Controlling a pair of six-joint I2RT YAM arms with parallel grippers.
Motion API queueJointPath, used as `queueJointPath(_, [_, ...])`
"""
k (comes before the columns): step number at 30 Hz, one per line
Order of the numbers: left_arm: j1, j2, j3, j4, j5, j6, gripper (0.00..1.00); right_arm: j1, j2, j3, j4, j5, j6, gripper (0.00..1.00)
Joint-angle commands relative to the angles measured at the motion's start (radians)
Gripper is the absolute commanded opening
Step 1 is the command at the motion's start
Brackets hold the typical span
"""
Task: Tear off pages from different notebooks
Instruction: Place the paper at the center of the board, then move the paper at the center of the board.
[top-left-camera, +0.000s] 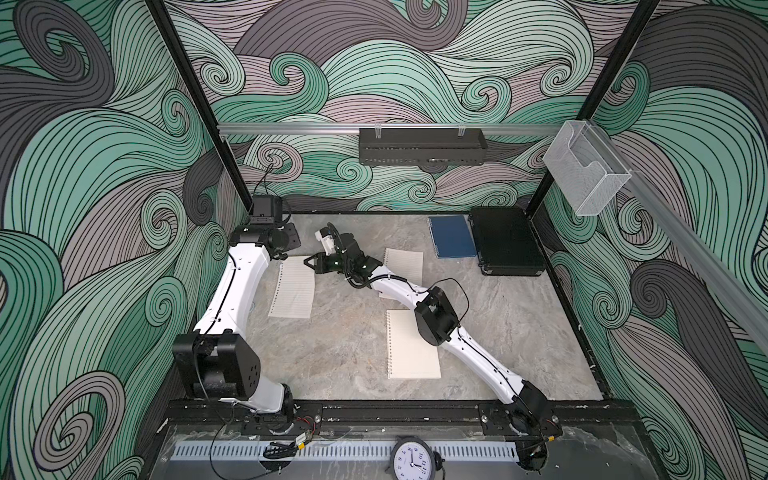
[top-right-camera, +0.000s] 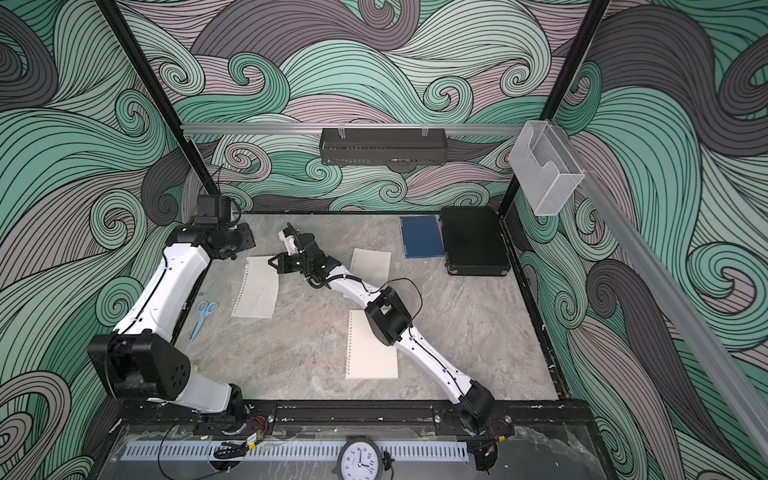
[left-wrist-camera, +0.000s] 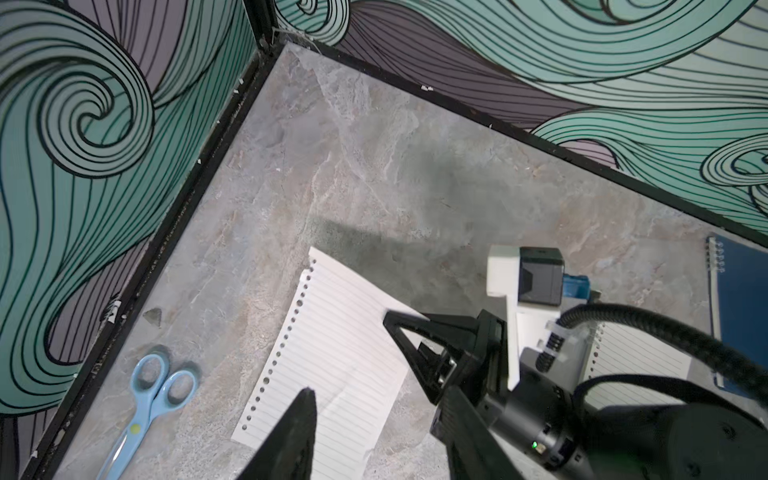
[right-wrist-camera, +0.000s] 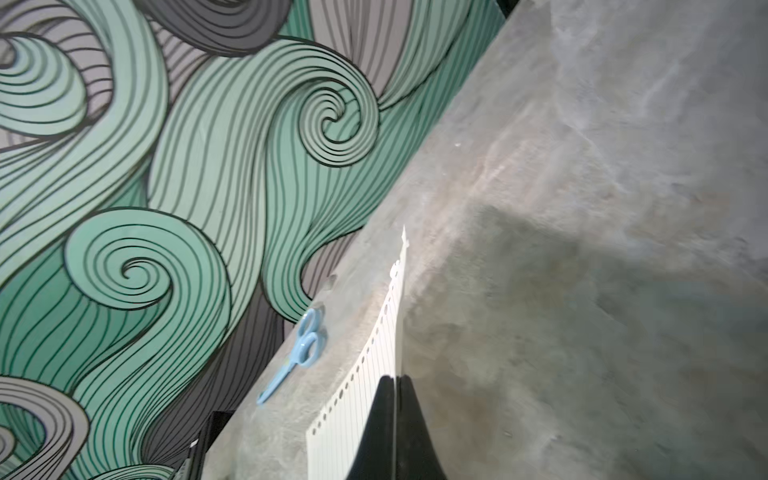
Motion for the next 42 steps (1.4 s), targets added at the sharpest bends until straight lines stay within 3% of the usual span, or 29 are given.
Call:
queueJointPath(1, [0.006, 0.043, -0.06, -0.025, 0.075, -0.03, 0.5, -0.011, 0.01, 0.032, 0.025, 0.034, 0.021, 0.05])
queueJointPath(9, [-0.001, 0.119, -0.134, -0.001, 0.153, -0.066, 0.49, -0.025, 0.005, 0.038, 0.0, 0.058, 0.005, 0.27])
queueJointPath(14, [-0.012, 0.177, -0.155, -0.011, 0.162, -0.071, 0.51, -0.052, -0.049, 0.043, -0.069, 0.077, -0.041, 0.57])
queueJointPath(17, [-0.018, 0.21, -0.162, -0.007, 0.161, -0.076, 0.51, -0.068, -0.097, 0.041, -0.14, 0.09, -0.09, 0.69])
queueJointPath(23, [-0.025, 0.27, -0.161, -0.012, 0.176, -0.068, 0.52, -0.095, -0.288, -0.087, -0.23, 0.069, -0.19, 0.71])
queueJointPath(32, [-0.026, 0.389, -0.112, -0.028, 0.2, -0.052, 0.51, -0.101, -0.828, -0.768, 0.024, 0.096, -0.258, 0.71])
queueJointPath(42, [-0.015, 0.547, 0.025, -0.065, 0.164, -0.02, 0.51, -0.142, -1.206, -1.188, 0.169, 0.131, -0.255, 0.72])
